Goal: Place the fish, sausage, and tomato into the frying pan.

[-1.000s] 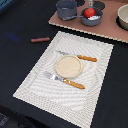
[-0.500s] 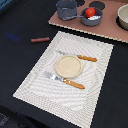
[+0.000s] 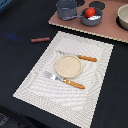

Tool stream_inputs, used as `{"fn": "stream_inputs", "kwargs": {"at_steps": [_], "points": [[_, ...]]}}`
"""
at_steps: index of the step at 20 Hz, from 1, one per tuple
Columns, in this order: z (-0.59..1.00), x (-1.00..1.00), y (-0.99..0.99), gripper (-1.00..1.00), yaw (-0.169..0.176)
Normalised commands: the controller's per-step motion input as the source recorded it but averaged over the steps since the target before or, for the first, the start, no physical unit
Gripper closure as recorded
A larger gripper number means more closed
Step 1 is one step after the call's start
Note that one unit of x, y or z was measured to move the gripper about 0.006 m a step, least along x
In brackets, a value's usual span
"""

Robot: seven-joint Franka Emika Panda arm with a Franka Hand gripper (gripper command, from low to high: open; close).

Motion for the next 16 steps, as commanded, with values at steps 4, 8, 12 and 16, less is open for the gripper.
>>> {"fn": "stream_inputs", "kwargs": {"at_steps": [4,8,12,16], "points": [[-0.11,-0.68,-0.53,-1.0,-0.019],[-0.16,-0.68,-0.54,-1.0,-0.021],[-0.23,-0.67,-0.57,-1.0,-0.017],[-0.24,-0.67,-0.62,-1.0,-0.001]]}}
